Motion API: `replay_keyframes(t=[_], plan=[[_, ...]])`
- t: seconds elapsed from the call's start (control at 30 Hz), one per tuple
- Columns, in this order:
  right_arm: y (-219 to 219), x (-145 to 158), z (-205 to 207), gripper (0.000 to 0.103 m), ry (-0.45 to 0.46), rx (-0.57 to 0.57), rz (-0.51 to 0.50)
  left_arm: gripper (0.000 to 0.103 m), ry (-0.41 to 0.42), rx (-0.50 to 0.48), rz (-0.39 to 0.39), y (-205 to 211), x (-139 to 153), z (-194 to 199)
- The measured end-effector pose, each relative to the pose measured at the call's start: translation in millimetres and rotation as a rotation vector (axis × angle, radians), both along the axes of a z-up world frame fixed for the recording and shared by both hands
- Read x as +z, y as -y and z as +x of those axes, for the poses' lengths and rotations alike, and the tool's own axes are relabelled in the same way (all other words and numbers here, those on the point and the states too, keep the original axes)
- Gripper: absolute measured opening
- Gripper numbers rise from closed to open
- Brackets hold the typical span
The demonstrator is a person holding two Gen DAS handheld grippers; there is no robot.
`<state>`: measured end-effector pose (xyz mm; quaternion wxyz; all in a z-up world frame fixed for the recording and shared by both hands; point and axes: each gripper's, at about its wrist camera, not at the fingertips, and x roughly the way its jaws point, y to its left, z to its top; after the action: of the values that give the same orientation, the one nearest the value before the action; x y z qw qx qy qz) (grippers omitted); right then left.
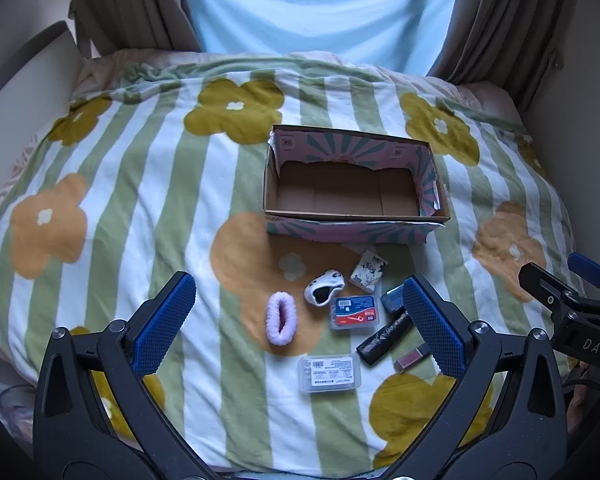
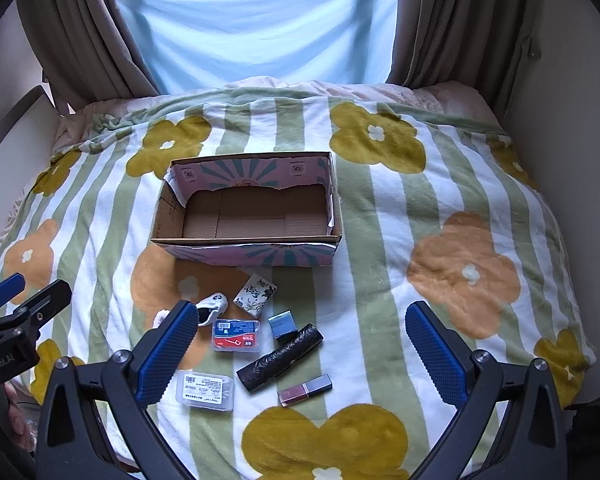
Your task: Organize objects
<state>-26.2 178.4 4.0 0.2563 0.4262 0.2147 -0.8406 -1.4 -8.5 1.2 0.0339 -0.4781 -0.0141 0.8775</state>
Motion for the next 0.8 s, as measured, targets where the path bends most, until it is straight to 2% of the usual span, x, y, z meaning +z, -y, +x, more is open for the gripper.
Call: replay_keyframes(t=[0.03, 0.07, 0.53, 0.8], plan=[[0.2, 0.1, -0.1, 0.102, -0.005, 0.000, 0.003, 0.103, -0.003, 0.003, 0.000, 0.5, 0.4, -0.2], [-0.4, -0.7, -0.2, 0.102, -0.009, 0.050, 0.004, 0.103, -0.009, 0.004, 0.000, 0.9, 1.3, 0.2], [-0.6, -1.9, 0.1, 0.102, -0.020, 0.083, 0.003, 0.103, -0.038, -0.010, -0.015, -1.4, 4.4, 0.7], [1.1, -3.3, 4.2, 0.102, -0.015, 0.110, 0.000, 0.103, -0.017, -0.025, -0.011, -1.8, -0.9, 1.1]])
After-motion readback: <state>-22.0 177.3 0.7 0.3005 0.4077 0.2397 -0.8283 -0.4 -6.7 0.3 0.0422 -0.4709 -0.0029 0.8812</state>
